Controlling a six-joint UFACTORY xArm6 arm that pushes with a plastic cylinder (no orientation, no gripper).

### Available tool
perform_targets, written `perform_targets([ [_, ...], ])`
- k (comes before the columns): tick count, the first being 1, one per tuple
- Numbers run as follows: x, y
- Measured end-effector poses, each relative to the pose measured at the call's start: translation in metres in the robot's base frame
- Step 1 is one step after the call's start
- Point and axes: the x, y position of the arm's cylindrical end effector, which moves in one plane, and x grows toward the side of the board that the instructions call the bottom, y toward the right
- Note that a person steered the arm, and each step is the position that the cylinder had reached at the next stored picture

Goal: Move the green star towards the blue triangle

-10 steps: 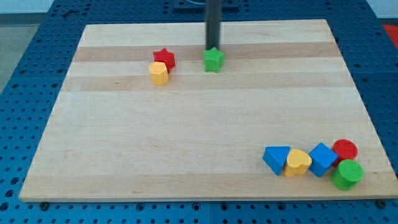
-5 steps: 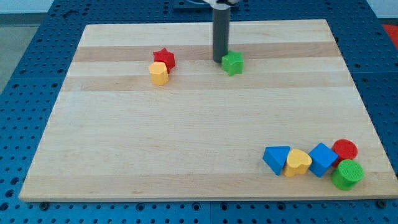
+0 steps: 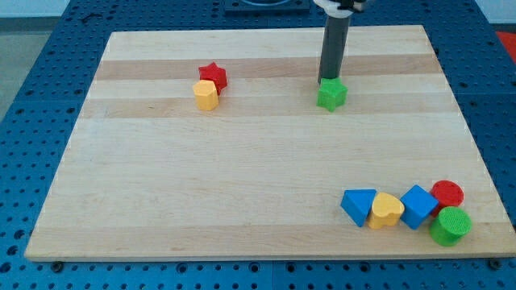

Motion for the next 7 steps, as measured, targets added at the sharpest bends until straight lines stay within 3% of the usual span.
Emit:
perform_targets([
  [7,0.149,-0.024],
])
